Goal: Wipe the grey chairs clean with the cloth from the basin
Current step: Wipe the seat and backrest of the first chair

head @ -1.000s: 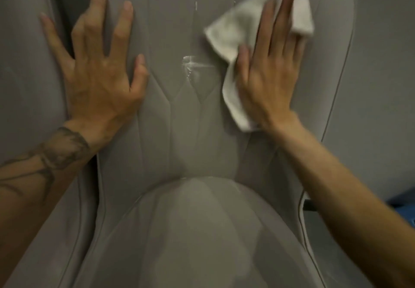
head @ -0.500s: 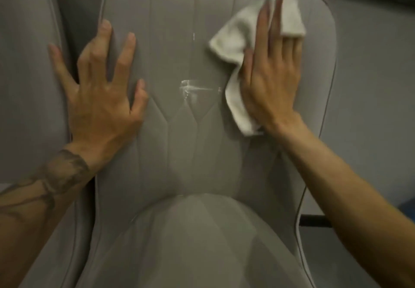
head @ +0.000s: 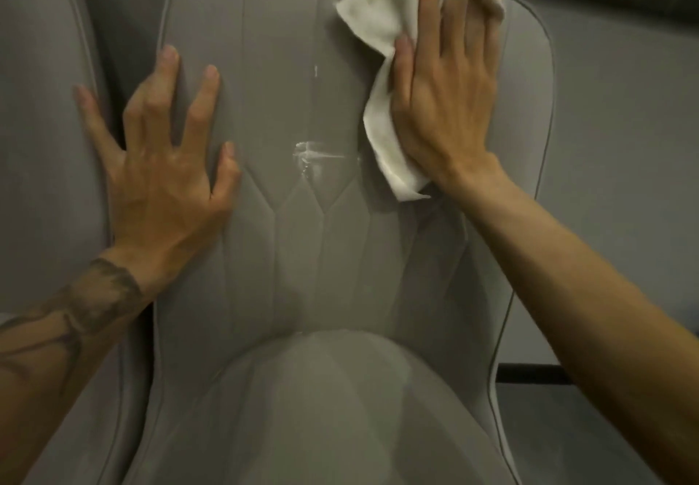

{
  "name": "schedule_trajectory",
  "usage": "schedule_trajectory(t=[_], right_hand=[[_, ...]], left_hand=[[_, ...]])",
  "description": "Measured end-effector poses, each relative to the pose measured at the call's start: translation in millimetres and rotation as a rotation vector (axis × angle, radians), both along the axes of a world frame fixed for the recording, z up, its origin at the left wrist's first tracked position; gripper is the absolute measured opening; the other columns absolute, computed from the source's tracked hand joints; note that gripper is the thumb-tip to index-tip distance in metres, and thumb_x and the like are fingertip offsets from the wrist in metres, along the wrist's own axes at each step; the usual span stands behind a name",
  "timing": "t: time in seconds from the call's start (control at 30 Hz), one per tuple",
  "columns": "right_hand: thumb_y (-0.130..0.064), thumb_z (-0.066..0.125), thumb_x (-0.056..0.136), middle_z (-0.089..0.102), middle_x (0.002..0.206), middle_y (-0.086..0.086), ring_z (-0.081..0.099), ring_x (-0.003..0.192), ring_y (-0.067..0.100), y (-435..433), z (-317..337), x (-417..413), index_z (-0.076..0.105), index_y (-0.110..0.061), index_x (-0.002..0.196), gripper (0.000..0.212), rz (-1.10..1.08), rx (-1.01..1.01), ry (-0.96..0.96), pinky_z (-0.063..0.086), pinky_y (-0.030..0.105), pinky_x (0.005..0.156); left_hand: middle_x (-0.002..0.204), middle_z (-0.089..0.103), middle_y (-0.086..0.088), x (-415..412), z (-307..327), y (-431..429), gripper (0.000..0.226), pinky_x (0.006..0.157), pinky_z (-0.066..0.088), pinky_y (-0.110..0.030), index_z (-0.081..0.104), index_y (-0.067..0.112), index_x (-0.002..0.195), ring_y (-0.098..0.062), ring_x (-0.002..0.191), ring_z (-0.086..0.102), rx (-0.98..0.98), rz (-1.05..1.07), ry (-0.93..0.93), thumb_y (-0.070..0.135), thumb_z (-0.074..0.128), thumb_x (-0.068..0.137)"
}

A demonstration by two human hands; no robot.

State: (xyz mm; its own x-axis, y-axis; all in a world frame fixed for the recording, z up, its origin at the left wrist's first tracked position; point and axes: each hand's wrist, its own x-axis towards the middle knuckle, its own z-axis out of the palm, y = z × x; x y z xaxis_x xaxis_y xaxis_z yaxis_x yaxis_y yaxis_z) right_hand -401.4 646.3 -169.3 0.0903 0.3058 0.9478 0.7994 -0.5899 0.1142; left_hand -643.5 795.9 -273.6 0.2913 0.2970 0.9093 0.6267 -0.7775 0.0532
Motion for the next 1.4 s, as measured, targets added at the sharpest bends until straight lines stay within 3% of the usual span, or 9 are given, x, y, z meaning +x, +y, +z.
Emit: schedule_trajectory(t=[0.07, 0.27, 0.5, 0.7, 0.8, 0.93, 1.07, 1.2, 1.4], right_hand=[[-0.038, 0.026, 0.111, 0.026, 0.168, 0.021, 0.023, 0.158, 0.035, 9, -16, -10, 0.028, -0.005, 0.161, 0.060, 0.033, 0.042, 0.028, 0.019, 0.050, 0.130], [-0.039, 0.032, 0.112, 0.013, 0.173, 0.013, 0.014, 0.161, 0.030, -37, -104, -33, 0.017, -0.007, 0.164, 0.063, 0.052, -0.356, 0.027, 0.017, 0.045, 0.130], [-0.043, 0.023, 0.111, 0.025, 0.169, 0.019, 0.022, 0.158, 0.035, 12, -25, -9, 0.026, -0.006, 0.162, 0.063, 0.001, 0.089, 0.073, 0.018, 0.048, 0.130], [-0.037, 0.037, 0.111, 0.010, 0.173, 0.012, 0.009, 0.161, 0.029, -38, -140, -41, 0.011, -0.009, 0.165, 0.066, 0.095, -0.382, 0.073, 0.018, 0.046, 0.129], [-0.039, 0.030, 0.112, 0.012, 0.173, 0.013, 0.006, 0.162, 0.027, -20, -78, -10, 0.012, -0.009, 0.165, 0.064, 0.069, -0.187, -0.010, 0.009, 0.038, 0.131], [-0.039, 0.026, 0.112, 0.017, 0.170, 0.019, 0.015, 0.160, 0.034, 8, -53, -2, 0.015, -0.005, 0.163, 0.063, 0.064, 0.042, 0.062, 0.015, 0.049, 0.131], [-0.039, 0.033, 0.111, -0.002, 0.174, 0.014, 0.013, 0.160, 0.033, -24, -178, -45, 0.008, -0.006, 0.165, 0.068, 0.126, -0.284, 0.131, 0.016, 0.050, 0.128], [-0.033, 0.039, 0.110, 0.012, 0.173, 0.013, 0.028, 0.155, 0.033, -54, -223, -54, 0.007, -0.008, 0.164, 0.067, 0.180, -0.487, 0.115, 0.032, 0.048, 0.123], [-0.035, 0.034, 0.109, 0.006, 0.172, 0.017, 0.000, 0.162, 0.025, 3, -133, -23, 0.003, -0.008, 0.165, 0.069, 0.154, -0.069, 0.143, 0.005, 0.045, 0.132]], left_hand=[[0.173, 0.018, -0.009, 1, -2, 0, 0.063, 0.123, 0.008, -0.074, 0.022, 0.029, 0.166, -0.030, 0.153, 0.033, 0.006, 0.007, -0.003, 0.043, 0.040, 0.107], [0.173, 0.021, -0.013, 0, 0, -3, 0.063, 0.123, 0.008, -0.075, 0.023, 0.026, 0.166, -0.032, 0.152, 0.034, 0.004, -0.002, 0.001, 0.040, 0.042, 0.107], [0.173, 0.019, -0.011, 0, -2, 1, 0.064, 0.124, 0.009, -0.073, 0.021, 0.029, 0.166, -0.029, 0.152, 0.034, 0.025, 0.027, 0.008, 0.043, 0.040, 0.107], [0.173, 0.020, -0.012, 0, 0, -3, 0.065, 0.123, 0.010, -0.073, 0.022, 0.028, 0.166, -0.028, 0.153, 0.033, 0.000, 0.033, 0.018, 0.039, 0.045, 0.106], [0.173, 0.020, -0.013, -1, 1, -3, 0.065, 0.123, 0.010, -0.075, 0.023, 0.026, 0.166, -0.028, 0.154, 0.032, 0.000, 0.023, 0.024, 0.039, 0.045, 0.106], [0.173, 0.020, -0.012, 1, 1, -2, 0.065, 0.122, 0.011, -0.075, 0.022, 0.028, 0.166, -0.027, 0.155, 0.030, 0.004, 0.030, 0.020, 0.040, 0.045, 0.106], [0.173, 0.022, -0.013, 0, 0, -2, 0.064, 0.123, 0.011, -0.073, 0.025, 0.027, 0.165, -0.029, 0.153, 0.035, 0.006, 0.047, 0.023, 0.041, 0.044, 0.106], [0.173, 0.020, -0.012, -1, 2, -5, 0.064, 0.123, 0.010, -0.073, 0.023, 0.028, 0.166, -0.025, 0.156, 0.029, -0.006, 0.040, 0.025, 0.042, 0.043, 0.106], [0.171, 0.024, -0.013, -1, -1, -2, 0.062, 0.122, 0.013, -0.075, 0.023, 0.030, 0.166, -0.023, 0.156, 0.030, 0.005, 0.036, 0.003, 0.046, 0.040, 0.108]])
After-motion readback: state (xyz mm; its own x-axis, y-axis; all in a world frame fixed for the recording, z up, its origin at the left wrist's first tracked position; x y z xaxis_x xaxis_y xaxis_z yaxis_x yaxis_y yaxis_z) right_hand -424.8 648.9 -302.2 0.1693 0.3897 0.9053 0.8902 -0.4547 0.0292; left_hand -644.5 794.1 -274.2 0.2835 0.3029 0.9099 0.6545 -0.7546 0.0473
